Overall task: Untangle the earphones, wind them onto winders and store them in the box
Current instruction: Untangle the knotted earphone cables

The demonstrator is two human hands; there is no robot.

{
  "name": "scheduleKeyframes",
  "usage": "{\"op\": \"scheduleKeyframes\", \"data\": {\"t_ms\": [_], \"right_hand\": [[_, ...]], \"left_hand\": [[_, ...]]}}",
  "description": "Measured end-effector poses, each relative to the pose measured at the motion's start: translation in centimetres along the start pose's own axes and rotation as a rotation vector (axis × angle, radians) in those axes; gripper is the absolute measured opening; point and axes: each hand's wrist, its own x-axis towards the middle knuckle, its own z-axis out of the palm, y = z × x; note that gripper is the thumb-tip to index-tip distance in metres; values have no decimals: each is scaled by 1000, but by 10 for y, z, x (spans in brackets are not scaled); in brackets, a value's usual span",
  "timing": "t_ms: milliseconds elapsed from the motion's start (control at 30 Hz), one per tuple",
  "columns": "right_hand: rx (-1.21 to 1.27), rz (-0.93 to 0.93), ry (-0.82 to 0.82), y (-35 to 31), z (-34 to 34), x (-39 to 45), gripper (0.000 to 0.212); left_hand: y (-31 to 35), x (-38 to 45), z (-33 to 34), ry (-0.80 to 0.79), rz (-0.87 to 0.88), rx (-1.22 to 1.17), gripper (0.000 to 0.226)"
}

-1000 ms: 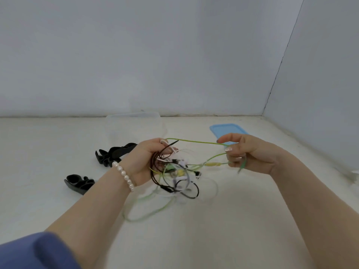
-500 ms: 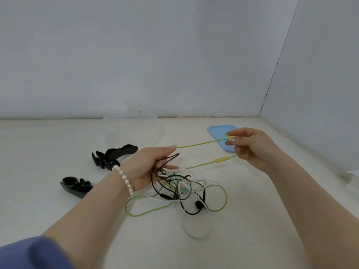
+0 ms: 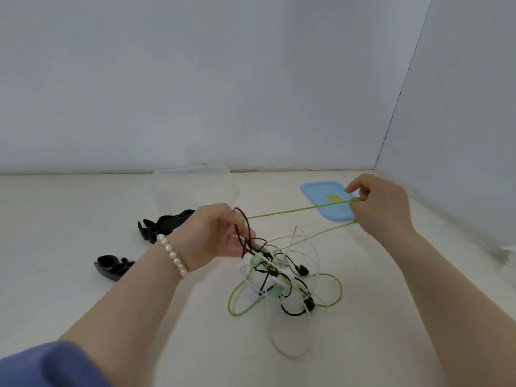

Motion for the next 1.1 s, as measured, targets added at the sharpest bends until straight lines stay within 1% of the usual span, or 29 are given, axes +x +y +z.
{"op": "scheduleKeyframes", "data": {"t_ms": [33, 67, 100, 133, 167, 200, 233, 267, 333, 367, 433, 500, 533, 567, 633, 667, 700, 733, 767, 800, 833, 867, 900, 933, 967, 1000, 1033, 1067, 1100], "right_hand": [[141, 90, 17, 6, 0, 4, 23], [370, 218, -7, 8, -1, 8, 13], [618, 360, -86, 7, -3, 10, 6], [841, 498, -205, 6, -3, 10, 19], [998, 599, -338, 3, -3, 8, 33], [1088, 659, -412, 0, -3, 6, 43], [1137, 689, -455, -4, -4, 4, 48], [1167, 710, -464, -7, -6, 3, 50], [1135, 688, -445, -10, -7, 5, 50], [1058, 638, -418, -9, -8, 6, 48], [804, 476, -307, -5, -6, 6, 37], [527, 308, -176, 1, -3, 5, 29], [401, 238, -133, 3, -2, 4, 26], [266, 172, -105, 4, -1, 3, 21], [-16, 96, -86, 7, 2, 4, 10], [-120, 63, -87, 9, 3, 3, 11], [-174, 46, -86, 10, 4, 3, 12], [-171, 46, -76, 11, 4, 4, 11], [-119, 67, -65, 11, 4, 5, 8], [-28, 106, -74, 11, 3, 6, 8], [112, 158, -117, 11, 0, 7, 13], [285, 212, -211, 9, -3, 7, 16], [437, 263, -338, 7, -6, 6, 15], [530, 291, -464, 2, -8, 4, 13], [522, 275, -566, -2, -10, 2, 22], [437, 217, -637, -7, -10, 1, 38], [311, 150, -657, -13, -10, -1, 56], [227, 81, -626, -22, -12, -4, 71], [223, 7, -574, -32, -14, -7, 78]], "left_hand": [[2, -2, -3, -56, 4, -61, 6], [3, -4, -4, -95, 10, -103, 7], [2, -3, -5, -92, 10, -131, 9], [1, -2, -5, -59, 13, -134, 15], [0, 1, -4, 3, 25, -118, 23], [-1, 3, -2, 74, 48, -95, 28], [-1, 4, 1, 149, 87, -79, 28], [-1, 5, 3, 219, 131, -95, 26], [2, 6, 2, 308, 179, -197, 37], [4, 5, 1, 320, 186, -263, 42], [8, 4, -3, 327, 190, -386, 42], [11, 3, -7, 357, 195, -377, 41], [10, 4, -8, 409, 212, -294, 40], [10, 4, -10, 480, 242, -162, 39], [8, 5, -13, 624, 320, 203, 41], [7, 6, -14, 667, 348, 380, 44], [6, 5, -14, 692, 356, 520, 46], [6, 6, -14, 706, 355, 610, 47], [6, 6, -13, 716, 356, 646, 47], [6, 5, -12, 721, 356, 616, 46], [8, 3, -9, 713, 352, 520, 43], [11, 1, -5, 678, 342, 374, 40], [13, -1, -1, 608, 320, 199, 36], [16, -4, 5, 508, 287, 29, 32], [17, -7, 10, 412, 254, -97, 30], [17, -9, 14, 338, 223, -160, 28], [16, -11, 19, 284, 194, -174, 26], [15, -12, 24, 247, 170, -157, 24], [14, -12, 28, 221, 151, -128, 21]]}}
